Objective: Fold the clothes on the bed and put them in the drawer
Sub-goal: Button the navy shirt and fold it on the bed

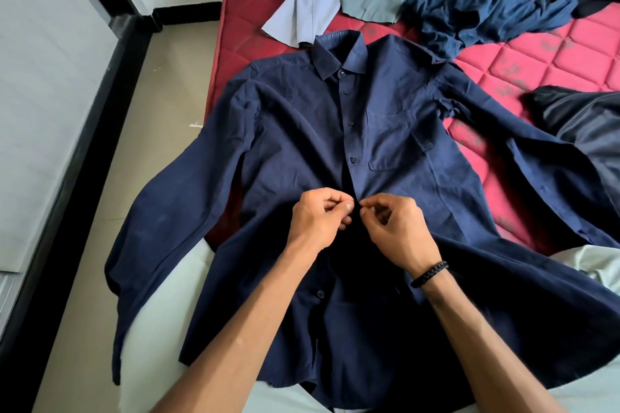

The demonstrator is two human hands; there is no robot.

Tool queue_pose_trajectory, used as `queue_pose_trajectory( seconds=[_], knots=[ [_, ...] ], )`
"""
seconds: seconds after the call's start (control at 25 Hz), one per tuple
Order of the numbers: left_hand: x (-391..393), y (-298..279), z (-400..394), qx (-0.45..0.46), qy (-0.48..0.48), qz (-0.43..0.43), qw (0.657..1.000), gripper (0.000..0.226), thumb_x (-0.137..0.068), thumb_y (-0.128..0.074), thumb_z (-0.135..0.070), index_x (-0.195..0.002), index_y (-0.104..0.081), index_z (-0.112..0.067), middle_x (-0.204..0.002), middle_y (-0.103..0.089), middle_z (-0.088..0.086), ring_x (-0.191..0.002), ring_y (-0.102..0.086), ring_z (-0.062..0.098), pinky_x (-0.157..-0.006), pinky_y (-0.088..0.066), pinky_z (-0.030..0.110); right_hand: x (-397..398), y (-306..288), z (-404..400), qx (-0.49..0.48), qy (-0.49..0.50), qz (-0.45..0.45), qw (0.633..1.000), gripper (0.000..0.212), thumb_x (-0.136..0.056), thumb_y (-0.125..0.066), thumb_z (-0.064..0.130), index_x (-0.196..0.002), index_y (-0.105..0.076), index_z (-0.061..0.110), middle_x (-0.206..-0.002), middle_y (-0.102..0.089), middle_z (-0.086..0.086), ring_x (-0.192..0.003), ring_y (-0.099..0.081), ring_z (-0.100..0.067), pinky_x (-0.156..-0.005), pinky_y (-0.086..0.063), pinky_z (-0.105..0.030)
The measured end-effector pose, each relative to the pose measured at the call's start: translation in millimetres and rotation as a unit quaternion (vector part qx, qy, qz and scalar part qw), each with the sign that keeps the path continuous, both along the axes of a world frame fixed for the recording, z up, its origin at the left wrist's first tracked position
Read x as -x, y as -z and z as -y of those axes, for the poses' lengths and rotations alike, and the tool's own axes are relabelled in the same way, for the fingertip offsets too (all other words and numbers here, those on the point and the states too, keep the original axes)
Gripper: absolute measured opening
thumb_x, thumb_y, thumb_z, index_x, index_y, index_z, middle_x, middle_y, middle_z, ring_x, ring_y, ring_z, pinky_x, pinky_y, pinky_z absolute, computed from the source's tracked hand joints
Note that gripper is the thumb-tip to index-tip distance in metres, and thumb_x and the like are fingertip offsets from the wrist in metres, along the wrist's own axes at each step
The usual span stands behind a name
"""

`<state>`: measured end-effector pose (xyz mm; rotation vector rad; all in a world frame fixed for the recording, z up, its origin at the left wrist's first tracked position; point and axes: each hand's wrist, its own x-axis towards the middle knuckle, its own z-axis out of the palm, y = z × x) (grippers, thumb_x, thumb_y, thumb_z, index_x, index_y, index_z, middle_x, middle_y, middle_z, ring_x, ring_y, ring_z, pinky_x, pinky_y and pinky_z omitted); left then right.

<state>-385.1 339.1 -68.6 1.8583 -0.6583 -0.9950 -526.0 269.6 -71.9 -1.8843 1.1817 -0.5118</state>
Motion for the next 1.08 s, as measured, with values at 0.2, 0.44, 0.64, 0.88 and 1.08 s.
queue_pose_trajectory(
  seconds=[0.2, 0.44, 0.64, 0.88, 1.08],
  knots=[
    [0.8, -3.3, -0.4, -0.005, -0.017, -0.036, 0.999, 0.008, -0.09, -0.074, -0.015, -0.087, -0.078, -0.02, -0.075, -0.076, -0.002, -0.064, -0.069, 0.005, -0.063, -0.055, 0.021, 2.1, 3.3, 4.3, -0.177, 0.039, 0.131, 0.975, 0.011, -0.094, -0.07, 0.009, -0.088, -0.075, 0.016, -0.072, -0.071, -0.001, -0.066, -0.06, -0.015, -0.065, -0.048, -0.033],
    [7.7, -11.5, -2.4, 0.0, -0.038, 0.041, 0.998, 0.004, -0.088, -0.076, -0.017, -0.088, -0.079, -0.02, -0.071, -0.076, -0.003, -0.058, -0.07, 0.004, -0.061, -0.059, 0.021, 4.0, 0.2, 3.2, -0.202, 0.015, 0.153, 0.967, 0.013, -0.096, -0.07, 0.01, -0.086, -0.075, 0.018, -0.068, -0.067, 0.004, -0.064, -0.056, -0.013, -0.059, -0.046, -0.029],
    [2.0, -9.8, -3.7, -0.006, -0.052, -0.088, 0.995, 0.007, -0.093, -0.073, -0.012, -0.09, -0.079, -0.015, -0.081, -0.079, 0.004, -0.067, -0.07, 0.009, -0.065, -0.058, 0.022, 0.8, 2.4, 3.5, -0.182, 0.015, 0.166, 0.969, 0.017, -0.1, -0.065, 0.02, -0.09, -0.077, 0.014, -0.07, -0.07, 0.005, -0.065, -0.058, -0.005, -0.061, -0.051, -0.021],
    [9.5, -7.2, -1.4, 0.009, -0.05, -0.059, 0.997, 0.025, -0.091, -0.075, -0.038, -0.092, -0.079, -0.014, -0.08, -0.079, 0.002, -0.077, -0.078, 0.016, -0.078, -0.064, 0.036, -1.0, 5.5, -2.7, -0.209, 0.046, 0.214, 0.953, 0.006, -0.088, -0.08, 0.012, -0.088, -0.075, 0.009, -0.088, -0.077, -0.013, -0.082, -0.074, -0.028, -0.078, -0.06, -0.035],
    [12.1, -3.3, -2.8, 0.031, -0.068, 0.023, 0.997, 0.01, -0.088, -0.077, -0.029, -0.091, -0.081, -0.02, -0.074, -0.077, -0.006, -0.069, -0.076, 0.012, -0.077, -0.064, 0.041, -3.7, 5.8, -6.5, -0.173, 0.06, 0.188, 0.965, 0.014, -0.083, -0.086, 0.024, -0.084, -0.075, 0.015, -0.084, -0.077, -0.009, -0.085, -0.074, -0.036, -0.081, -0.06, -0.042]
  ],
)
